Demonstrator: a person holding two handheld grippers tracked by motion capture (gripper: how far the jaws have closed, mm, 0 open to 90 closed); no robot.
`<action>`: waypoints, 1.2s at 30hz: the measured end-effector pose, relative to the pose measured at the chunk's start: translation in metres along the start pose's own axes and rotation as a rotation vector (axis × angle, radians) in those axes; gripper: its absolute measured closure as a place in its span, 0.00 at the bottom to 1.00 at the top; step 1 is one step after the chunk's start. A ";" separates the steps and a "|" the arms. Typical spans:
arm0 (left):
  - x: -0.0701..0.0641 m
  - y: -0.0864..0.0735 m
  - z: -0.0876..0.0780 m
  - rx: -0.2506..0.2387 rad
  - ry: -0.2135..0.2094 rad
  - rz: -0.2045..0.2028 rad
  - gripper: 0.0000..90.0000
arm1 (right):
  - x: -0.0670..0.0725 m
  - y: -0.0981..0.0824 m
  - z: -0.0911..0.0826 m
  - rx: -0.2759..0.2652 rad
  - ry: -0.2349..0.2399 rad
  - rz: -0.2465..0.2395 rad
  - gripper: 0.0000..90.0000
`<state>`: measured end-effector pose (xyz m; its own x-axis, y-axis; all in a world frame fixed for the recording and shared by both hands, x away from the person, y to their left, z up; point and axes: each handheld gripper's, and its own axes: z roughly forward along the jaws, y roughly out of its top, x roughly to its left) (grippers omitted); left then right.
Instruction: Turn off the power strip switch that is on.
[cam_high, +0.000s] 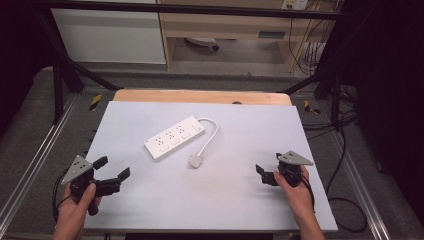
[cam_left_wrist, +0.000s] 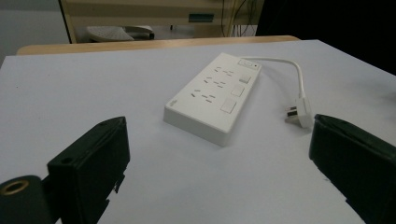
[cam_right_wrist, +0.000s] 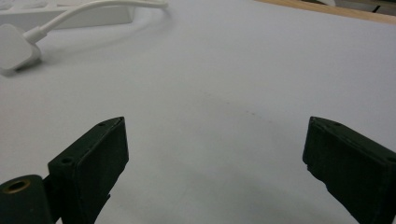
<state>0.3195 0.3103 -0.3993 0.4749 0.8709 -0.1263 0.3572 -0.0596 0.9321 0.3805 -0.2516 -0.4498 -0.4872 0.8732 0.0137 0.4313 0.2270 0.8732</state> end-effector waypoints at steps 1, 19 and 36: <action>0.000 0.000 0.000 -0.001 0.001 0.000 0.06 | 0.001 0.000 0.000 0.005 0.003 -0.012 0.08; 0.000 0.003 -0.003 -0.037 -0.005 -0.004 0.07 | 0.004 0.000 0.002 0.012 0.006 -0.037 0.05; -0.016 0.026 0.014 -0.058 -0.064 -0.011 0.08 | 0.008 0.002 -0.001 -0.012 0.017 -0.030 0.04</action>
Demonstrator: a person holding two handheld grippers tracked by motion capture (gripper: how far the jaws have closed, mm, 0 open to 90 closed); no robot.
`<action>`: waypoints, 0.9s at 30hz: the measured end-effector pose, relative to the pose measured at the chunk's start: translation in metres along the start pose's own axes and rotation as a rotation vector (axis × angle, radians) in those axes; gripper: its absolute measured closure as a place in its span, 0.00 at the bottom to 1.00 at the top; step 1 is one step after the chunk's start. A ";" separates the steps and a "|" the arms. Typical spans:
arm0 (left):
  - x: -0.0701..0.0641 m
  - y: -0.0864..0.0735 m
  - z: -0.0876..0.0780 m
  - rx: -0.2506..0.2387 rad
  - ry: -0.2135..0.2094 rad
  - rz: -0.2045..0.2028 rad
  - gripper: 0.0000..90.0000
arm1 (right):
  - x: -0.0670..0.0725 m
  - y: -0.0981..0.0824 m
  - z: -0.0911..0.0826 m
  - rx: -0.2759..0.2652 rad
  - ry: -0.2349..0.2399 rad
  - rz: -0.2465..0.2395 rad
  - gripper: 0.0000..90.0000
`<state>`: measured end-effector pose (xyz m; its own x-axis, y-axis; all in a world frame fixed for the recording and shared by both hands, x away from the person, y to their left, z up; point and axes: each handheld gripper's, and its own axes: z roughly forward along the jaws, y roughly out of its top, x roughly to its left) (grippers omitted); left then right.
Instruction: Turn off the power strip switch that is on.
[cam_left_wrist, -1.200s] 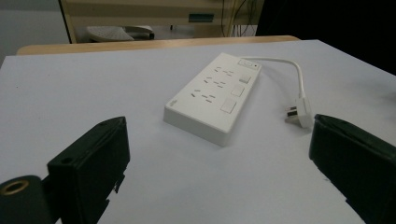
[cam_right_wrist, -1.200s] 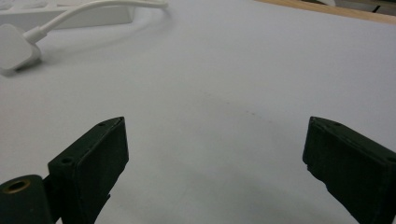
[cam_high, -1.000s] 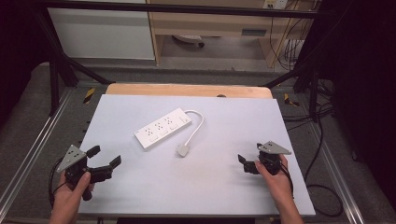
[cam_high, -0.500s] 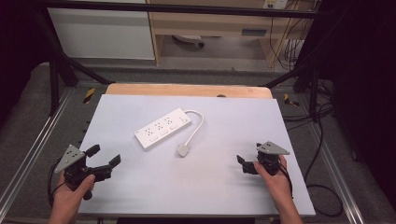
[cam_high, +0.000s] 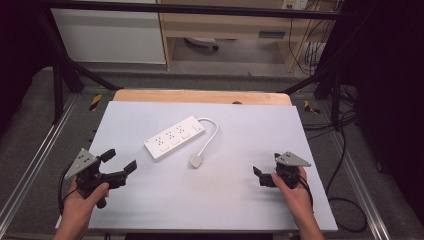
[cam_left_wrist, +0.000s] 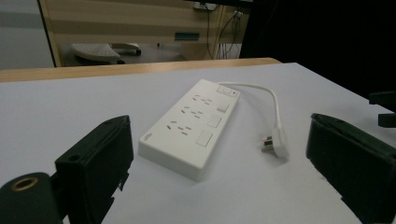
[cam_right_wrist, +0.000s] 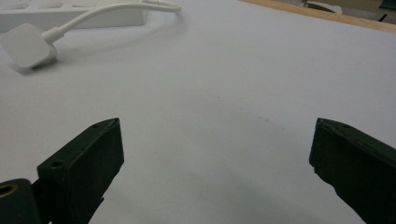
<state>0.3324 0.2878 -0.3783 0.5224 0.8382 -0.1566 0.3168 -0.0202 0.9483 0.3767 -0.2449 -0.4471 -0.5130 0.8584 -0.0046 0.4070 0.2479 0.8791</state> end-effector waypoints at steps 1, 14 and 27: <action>0.000 0.002 0.003 0.004 -0.004 0.003 0.09 | 0.000 0.000 0.000 0.000 0.001 -0.002 0.04; -0.009 0.042 0.050 0.005 -0.020 0.010 0.10 | 0.003 0.001 -0.002 -0.010 0.013 0.000 0.04; -0.019 0.062 0.094 0.005 -0.014 0.033 0.12 | 0.004 0.001 -0.003 -0.017 0.021 0.002 0.04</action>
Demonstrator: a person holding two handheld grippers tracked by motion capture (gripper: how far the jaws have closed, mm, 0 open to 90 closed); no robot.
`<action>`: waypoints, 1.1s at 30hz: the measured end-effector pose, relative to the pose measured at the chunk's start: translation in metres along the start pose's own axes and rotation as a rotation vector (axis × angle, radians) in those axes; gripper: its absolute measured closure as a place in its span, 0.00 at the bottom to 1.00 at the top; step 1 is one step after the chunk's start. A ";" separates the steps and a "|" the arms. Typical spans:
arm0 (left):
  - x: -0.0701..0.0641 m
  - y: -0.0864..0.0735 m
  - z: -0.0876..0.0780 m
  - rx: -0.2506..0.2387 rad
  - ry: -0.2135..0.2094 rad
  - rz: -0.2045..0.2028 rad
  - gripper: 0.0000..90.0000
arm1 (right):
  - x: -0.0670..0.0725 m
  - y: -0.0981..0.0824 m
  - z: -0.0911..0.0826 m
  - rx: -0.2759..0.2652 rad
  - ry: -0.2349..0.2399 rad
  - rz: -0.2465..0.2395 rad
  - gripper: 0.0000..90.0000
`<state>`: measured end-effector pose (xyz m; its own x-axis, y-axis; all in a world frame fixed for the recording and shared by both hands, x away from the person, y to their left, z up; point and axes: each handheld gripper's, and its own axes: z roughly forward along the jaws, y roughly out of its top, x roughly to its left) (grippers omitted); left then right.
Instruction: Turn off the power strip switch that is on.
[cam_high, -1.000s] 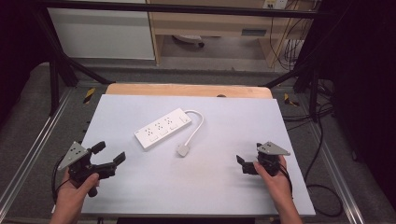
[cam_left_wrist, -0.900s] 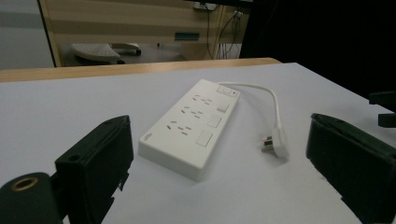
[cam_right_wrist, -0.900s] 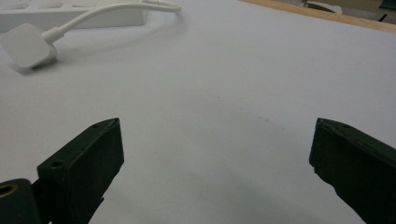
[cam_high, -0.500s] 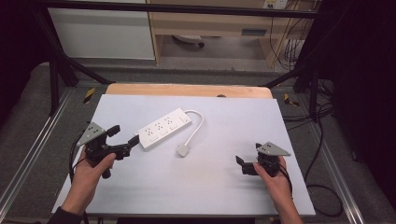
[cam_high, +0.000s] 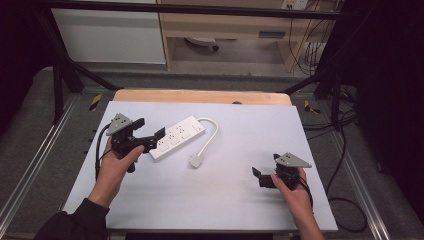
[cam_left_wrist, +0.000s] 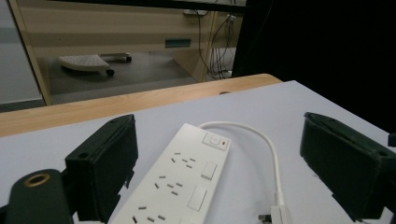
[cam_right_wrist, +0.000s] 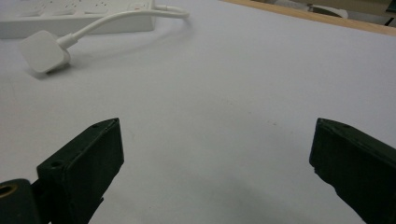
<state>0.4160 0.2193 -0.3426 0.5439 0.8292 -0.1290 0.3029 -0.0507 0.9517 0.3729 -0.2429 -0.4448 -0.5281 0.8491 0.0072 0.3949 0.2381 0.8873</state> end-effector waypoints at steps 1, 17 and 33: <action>0.000 0.002 0.003 -0.001 0.004 0.003 0.13 | 0.000 0.000 0.001 0.003 0.002 -0.002 0.04; -0.007 0.017 0.045 0.026 0.043 0.034 0.21 | 0.001 0.001 0.003 0.009 0.023 -0.020 0.04; -0.008 0.017 0.064 0.064 0.040 0.051 0.59 | 0.002 0.002 0.001 -0.001 0.023 -0.016 0.04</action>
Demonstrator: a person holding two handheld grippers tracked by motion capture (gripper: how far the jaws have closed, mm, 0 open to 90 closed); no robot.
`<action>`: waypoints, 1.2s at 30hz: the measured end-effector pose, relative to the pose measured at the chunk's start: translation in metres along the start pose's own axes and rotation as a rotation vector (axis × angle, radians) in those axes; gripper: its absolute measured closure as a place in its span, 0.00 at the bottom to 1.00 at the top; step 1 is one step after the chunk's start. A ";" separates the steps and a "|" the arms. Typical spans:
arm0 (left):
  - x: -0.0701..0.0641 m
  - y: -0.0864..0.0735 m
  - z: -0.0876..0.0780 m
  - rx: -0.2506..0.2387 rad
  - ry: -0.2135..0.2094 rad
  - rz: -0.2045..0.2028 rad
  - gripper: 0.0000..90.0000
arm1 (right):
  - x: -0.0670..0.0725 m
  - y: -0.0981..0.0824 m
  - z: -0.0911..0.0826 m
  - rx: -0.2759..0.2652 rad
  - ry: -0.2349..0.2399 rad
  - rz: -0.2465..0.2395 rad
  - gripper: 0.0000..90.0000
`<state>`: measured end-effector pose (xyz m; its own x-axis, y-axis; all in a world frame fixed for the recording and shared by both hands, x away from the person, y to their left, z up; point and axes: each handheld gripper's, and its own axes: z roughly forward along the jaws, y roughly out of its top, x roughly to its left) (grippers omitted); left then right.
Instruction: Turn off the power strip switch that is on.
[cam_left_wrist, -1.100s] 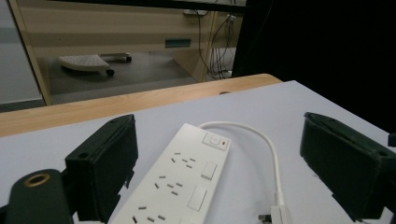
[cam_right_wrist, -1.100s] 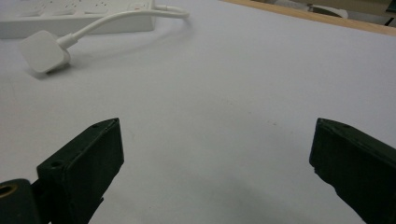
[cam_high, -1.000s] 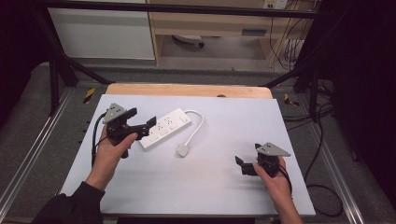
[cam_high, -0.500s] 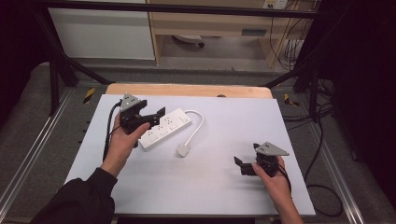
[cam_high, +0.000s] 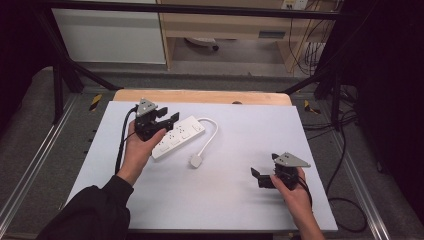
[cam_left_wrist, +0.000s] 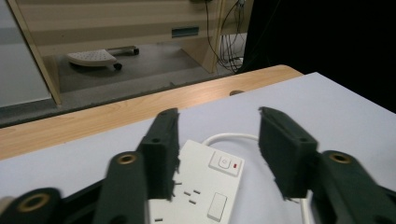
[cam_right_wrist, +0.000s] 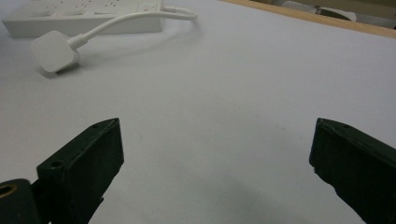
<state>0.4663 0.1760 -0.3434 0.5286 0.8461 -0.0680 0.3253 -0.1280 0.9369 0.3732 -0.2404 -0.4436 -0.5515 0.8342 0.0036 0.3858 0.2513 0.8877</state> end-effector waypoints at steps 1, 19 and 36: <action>0.000 0.000 0.001 0.001 -0.002 0.003 0.62 | 0.000 0.000 0.000 0.003 -0.001 -0.003 0.04; 0.004 -0.005 0.023 0.008 -0.010 -0.007 1.00 | -0.001 -0.001 -0.001 0.004 -0.004 0.007 0.04; -0.002 -0.030 0.046 0.182 -0.038 0.019 1.00 | -0.001 0.000 -0.001 0.000 0.002 0.006 0.04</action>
<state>0.4912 0.1541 -0.3872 0.5641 0.8230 -0.0669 0.4493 -0.2379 0.8611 0.3730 -0.2412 -0.4434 -0.5511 0.8344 0.0096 0.3885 0.2464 0.8879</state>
